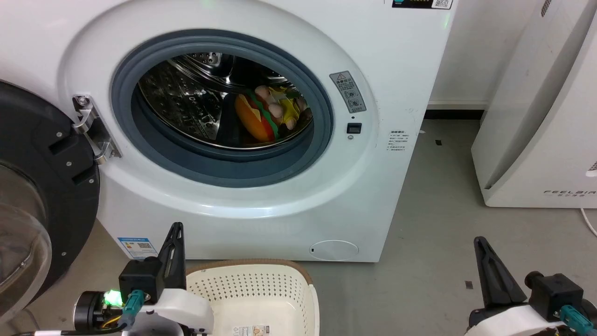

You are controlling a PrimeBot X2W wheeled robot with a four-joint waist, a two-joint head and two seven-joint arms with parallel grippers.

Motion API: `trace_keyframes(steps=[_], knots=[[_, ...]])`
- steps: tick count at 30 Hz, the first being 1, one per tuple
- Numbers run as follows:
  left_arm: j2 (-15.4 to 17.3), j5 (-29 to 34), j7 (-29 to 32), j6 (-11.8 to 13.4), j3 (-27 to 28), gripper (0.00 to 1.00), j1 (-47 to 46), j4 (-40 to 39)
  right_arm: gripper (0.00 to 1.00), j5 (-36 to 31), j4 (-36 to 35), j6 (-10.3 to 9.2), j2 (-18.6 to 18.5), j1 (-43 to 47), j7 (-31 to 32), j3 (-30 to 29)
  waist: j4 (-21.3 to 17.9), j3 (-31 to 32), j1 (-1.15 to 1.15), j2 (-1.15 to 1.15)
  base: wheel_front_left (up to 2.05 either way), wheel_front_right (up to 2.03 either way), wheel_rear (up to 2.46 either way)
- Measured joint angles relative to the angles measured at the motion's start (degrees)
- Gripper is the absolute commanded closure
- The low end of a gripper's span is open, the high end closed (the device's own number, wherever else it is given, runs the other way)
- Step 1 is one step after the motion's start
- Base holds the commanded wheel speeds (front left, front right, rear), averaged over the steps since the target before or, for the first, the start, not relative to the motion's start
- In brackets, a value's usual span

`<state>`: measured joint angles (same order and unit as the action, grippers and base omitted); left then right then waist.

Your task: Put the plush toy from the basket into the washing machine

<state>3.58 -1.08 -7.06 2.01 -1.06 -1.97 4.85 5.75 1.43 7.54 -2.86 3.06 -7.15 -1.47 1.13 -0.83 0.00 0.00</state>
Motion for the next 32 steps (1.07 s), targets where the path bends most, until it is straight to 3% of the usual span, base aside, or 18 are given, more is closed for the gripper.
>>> trace_keyframes(steps=[32], knots=[[-0.5, 0.5, 3.6, -1.0, 0.4, 1.00, 0.7, -2.5, 1.00, -2.6, -0.5, -0.01, 0.0, -1.0, 3.6, 0.7, -0.6, 0.4, 0.00, 0.00, 0.00, 0.00, 0.00]])
